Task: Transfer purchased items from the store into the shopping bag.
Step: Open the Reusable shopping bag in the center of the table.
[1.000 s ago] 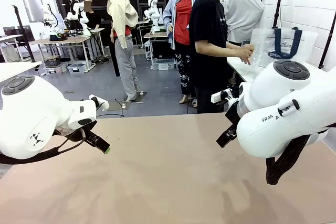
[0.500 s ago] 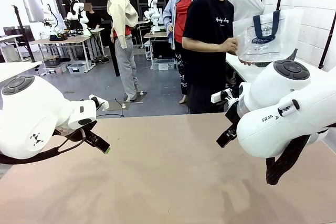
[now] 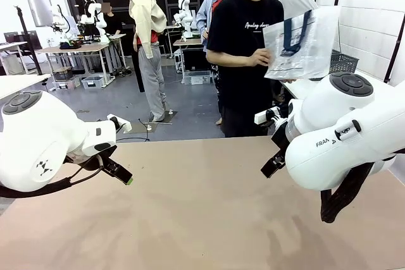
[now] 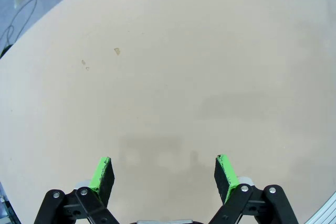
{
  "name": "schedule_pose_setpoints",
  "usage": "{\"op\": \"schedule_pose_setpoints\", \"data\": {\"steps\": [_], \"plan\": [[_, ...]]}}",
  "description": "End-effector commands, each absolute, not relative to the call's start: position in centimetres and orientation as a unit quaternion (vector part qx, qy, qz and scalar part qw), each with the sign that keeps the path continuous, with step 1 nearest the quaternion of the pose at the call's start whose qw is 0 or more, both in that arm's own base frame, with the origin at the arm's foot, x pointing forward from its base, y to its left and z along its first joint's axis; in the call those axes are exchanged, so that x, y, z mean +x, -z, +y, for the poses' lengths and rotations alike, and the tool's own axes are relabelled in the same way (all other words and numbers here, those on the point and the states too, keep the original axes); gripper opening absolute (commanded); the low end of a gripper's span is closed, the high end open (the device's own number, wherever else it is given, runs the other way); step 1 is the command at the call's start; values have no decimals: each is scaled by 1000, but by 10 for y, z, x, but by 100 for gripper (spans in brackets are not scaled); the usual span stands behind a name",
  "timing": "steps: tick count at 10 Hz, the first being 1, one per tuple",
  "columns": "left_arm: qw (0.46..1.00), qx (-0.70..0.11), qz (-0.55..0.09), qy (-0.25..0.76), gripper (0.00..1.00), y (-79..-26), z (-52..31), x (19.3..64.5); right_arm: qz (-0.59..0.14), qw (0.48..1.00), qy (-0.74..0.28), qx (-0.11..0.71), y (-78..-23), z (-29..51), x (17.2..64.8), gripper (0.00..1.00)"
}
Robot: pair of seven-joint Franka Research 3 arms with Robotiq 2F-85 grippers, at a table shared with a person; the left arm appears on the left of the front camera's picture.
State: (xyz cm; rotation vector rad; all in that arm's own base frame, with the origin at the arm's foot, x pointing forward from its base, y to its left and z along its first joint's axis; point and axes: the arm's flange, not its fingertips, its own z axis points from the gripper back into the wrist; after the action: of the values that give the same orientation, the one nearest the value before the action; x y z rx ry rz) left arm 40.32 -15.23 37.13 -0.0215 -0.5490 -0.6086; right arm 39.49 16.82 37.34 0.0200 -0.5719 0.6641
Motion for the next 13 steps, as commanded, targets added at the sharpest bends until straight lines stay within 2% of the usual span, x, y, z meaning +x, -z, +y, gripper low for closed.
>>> {"op": "schedule_pose_setpoints", "data": {"steps": [1,13], "plan": [[917,-10,-267,295,100,-371,-151,404,-277,906,-321,10,-373,168,395,100],[917,-10,-267,295,100,-371,-151,404,-277,906,-321,10,-373,168,395,100]]}}
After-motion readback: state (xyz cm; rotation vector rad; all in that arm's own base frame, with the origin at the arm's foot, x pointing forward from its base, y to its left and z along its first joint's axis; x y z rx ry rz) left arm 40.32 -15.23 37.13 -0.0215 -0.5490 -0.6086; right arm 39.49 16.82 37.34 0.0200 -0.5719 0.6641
